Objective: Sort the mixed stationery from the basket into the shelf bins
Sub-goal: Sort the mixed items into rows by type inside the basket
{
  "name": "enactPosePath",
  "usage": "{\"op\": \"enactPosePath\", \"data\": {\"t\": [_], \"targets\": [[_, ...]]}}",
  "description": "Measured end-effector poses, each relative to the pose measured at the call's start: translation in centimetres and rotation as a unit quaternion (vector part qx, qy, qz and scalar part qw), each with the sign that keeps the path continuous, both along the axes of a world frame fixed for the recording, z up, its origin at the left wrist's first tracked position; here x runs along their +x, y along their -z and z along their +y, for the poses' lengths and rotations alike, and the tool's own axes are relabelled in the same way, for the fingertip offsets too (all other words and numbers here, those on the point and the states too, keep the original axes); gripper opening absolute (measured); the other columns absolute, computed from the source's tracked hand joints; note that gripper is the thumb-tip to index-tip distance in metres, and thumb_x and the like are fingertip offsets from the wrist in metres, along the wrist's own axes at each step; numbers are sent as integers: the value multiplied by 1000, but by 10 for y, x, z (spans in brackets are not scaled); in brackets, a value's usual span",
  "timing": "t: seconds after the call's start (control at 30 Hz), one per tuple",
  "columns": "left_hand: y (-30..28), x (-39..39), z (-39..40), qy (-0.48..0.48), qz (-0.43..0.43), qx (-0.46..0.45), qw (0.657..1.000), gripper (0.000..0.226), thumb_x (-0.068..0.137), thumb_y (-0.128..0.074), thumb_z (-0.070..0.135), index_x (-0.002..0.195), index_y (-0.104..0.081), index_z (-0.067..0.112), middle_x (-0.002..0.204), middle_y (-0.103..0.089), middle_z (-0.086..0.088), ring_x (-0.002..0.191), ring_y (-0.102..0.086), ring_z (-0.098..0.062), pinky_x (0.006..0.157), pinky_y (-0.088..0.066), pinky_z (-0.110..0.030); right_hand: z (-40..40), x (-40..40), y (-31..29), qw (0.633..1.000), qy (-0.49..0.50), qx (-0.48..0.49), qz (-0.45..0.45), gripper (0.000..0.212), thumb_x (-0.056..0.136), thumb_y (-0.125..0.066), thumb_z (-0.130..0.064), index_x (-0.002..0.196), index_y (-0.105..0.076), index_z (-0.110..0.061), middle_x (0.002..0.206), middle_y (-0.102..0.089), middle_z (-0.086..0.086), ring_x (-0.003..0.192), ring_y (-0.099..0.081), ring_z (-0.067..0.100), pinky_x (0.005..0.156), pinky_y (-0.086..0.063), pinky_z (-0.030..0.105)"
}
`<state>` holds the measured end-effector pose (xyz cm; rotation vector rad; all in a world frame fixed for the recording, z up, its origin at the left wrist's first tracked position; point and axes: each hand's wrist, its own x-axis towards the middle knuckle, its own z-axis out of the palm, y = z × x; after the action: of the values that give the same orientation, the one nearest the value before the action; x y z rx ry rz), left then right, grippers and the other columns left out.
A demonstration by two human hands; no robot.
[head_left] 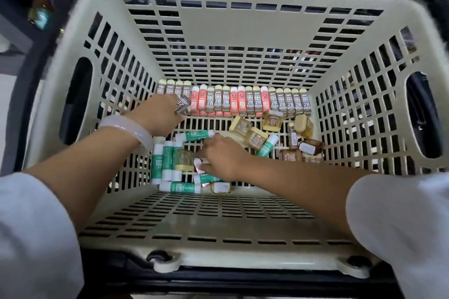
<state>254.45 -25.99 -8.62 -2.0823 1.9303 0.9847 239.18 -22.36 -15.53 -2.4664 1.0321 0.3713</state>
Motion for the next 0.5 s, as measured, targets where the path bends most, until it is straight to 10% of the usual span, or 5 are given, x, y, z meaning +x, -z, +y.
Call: {"op": "enactPosePath", "data": {"t": [0.33, 0.5], "targets": [[3, -4, -5, 37, -6, -12, 999, 22, 95, -47, 19, 112, -49, 5, 93, -51, -8, 77, -52, -23, 66, -38, -28, 12, 5, -4, 987, 30, 92, -127, 16, 83, -64, -22, 95, -56, -16, 91, -66, -2, 91, -57, 18, 86, -25, 28], [4, -8, -8, 36, 11, 5, 999, 16, 95, -49, 24, 96, -46, 9, 83, -51, -4, 63, -55, -15, 49, -39, -24, 0, -11, -52, 935, 188, 185, -239, 11, 86, -63, -12, 94, -56, -12, 92, -65, 2, 79, -62, 11, 80, -54, 32]]}}
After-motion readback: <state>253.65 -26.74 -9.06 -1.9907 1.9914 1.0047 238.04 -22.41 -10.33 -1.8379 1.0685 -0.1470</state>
